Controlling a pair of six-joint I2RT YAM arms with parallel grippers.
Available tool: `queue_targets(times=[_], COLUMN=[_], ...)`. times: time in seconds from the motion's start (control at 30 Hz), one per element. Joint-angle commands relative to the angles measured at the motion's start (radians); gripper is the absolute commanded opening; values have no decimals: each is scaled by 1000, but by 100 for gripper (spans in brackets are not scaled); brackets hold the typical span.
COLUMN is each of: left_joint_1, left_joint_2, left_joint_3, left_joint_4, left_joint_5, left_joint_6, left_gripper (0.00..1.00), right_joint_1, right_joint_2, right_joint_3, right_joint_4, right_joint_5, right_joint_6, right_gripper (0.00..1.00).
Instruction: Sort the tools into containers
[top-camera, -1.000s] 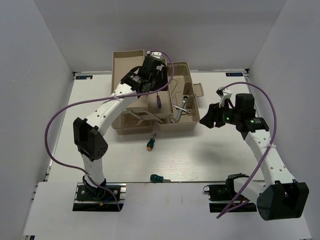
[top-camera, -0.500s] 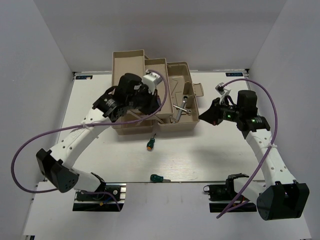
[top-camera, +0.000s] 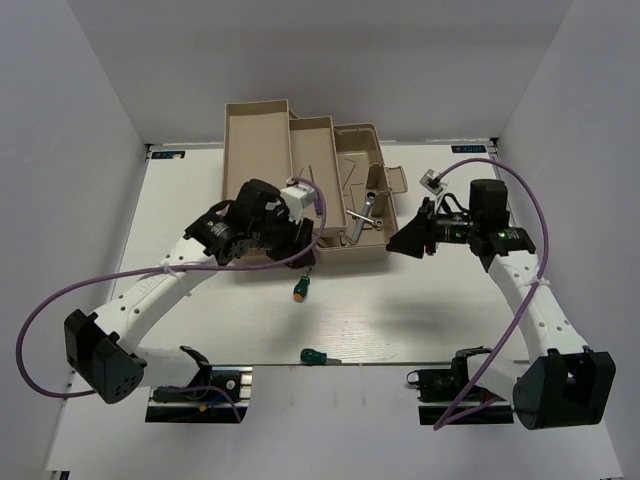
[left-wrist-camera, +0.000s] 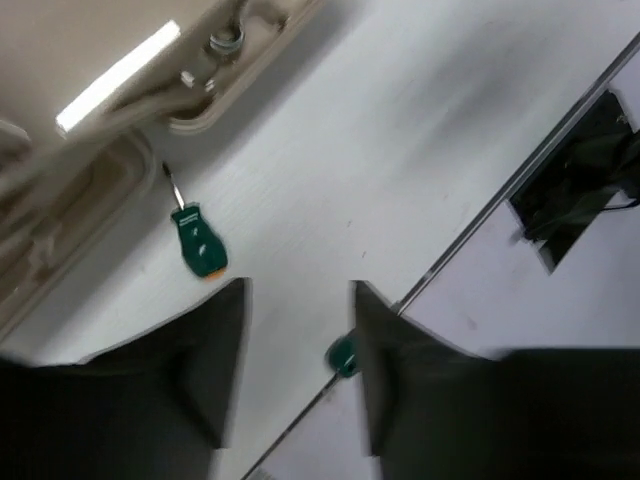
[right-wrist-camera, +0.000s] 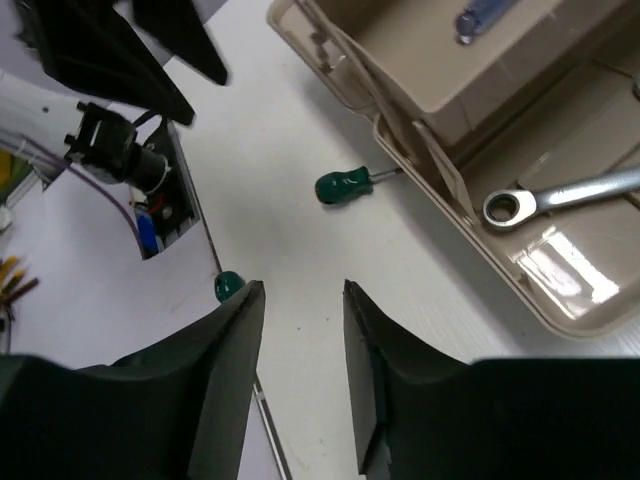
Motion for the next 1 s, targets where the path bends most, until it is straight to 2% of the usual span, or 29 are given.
queue_targets(times=[0.0, 0.07, 0.1, 0.13, 0.23, 0.3, 0.37, 0.43, 0.47, 0.57, 0.67, 0.7, 0.8, 0.97], left_joint_1=[-5, -14, -14, -24, -24, -33, -33, -33, -42, -42, -42, -42, -42, -42], left_joint_2=[-29, -38, -56, -70, -124, -157, -177, -211, -222, -262, -294, -315, -355, -391], left_joint_3=[-95, -142, -194, -218, -285, -322, -347, -388, -400, -440, -459, -459, -480, -480], left_joint_4=[-28, -28, -16, 11, 25, 25, 25, 15, 15, -13, -45, -57, -93, -160], left_joint_5=[-55, -79, -89, -89, -142, -187, -213, -227, -239, -283, -328, -328, -371, -431], left_joint_6=[-92, -151, -168, -180, -229, -257, -270, -289, -303, -333, -370, -370, -422, -539], left_gripper=[68, 90, 92, 93, 94, 94, 94, 94, 94, 94, 94, 94, 94, 94], right_joint_1=[45, 91, 114, 198, 348, 443, 557, 606, 673, 763, 838, 874, 954, 1053], right_joint_2=[8, 15, 15, 15, 3, -9, -6, 27, 43, 92, 133, 139, 184, 291], right_joint_3=[60, 66, 66, 58, -3, -87, -142, -160, -167, -184, -196, -210, -218, -198], right_joint_4=[-124, -281, -326, -441, -452, -372, -311, -292, -256, -172, -90, -11, 101, 192], right_joint_5=[-175, -168, -154, -118, 0, 99, 195, 251, 286, 366, 430, 450, 565, 673], right_joint_6=[-260, -377, -541, -583, -667, -657, -660, -660, -657, -626, -562, -520, -440, -387], right_gripper=[47, 50, 50, 51, 52, 54, 61, 67, 74, 81, 81, 81, 77, 73])
